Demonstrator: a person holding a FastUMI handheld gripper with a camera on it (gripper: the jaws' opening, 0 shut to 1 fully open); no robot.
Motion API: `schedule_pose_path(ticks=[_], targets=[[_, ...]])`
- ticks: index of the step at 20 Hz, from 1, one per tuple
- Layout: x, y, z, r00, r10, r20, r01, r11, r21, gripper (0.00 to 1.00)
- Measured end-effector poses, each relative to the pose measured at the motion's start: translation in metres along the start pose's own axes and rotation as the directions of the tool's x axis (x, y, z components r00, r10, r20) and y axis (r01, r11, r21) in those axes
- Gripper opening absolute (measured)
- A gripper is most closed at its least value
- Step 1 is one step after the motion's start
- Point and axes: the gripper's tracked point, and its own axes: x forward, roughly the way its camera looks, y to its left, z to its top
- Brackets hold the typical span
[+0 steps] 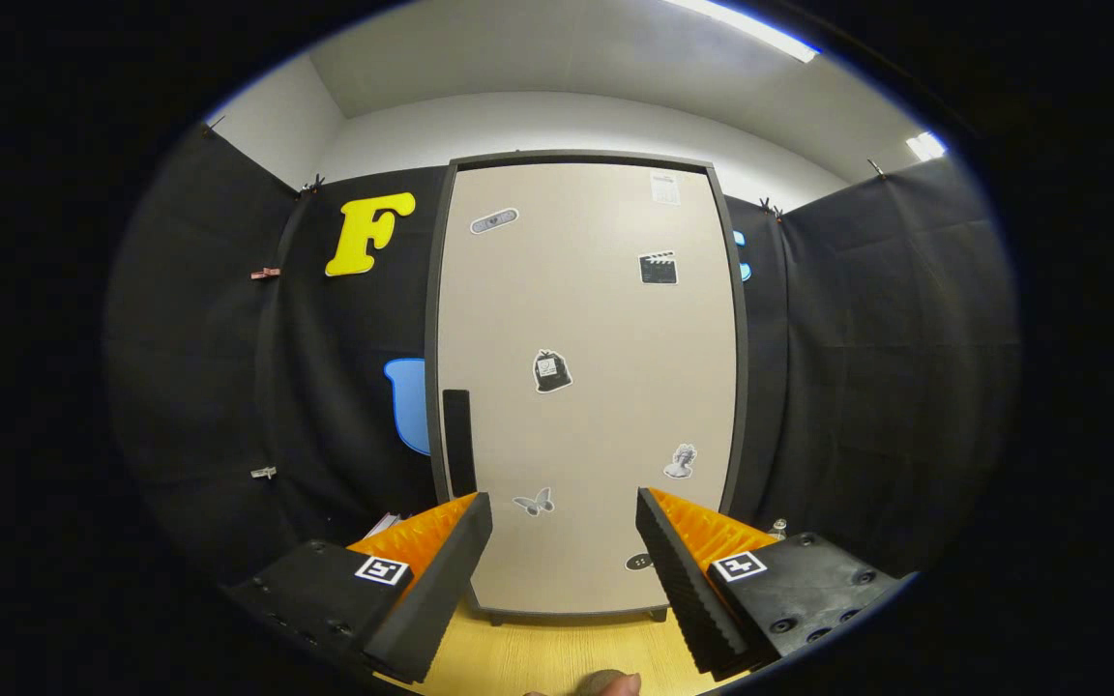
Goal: Open the shoe cabinet door, grab the shoes and put them into the shoe cabinet, then close the shoe cabinet door.
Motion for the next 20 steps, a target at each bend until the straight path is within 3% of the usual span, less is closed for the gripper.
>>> schedule_pose_path(ticks=[9,20], targets=[[0.022,0.037,0.007,0.999,0.043,0.009,-0.043,0.999,0.013,0.97],[0.123,0.099,-0.010,0.999,0.040,0.003,-0.040,0.998,0.044,0.97]])
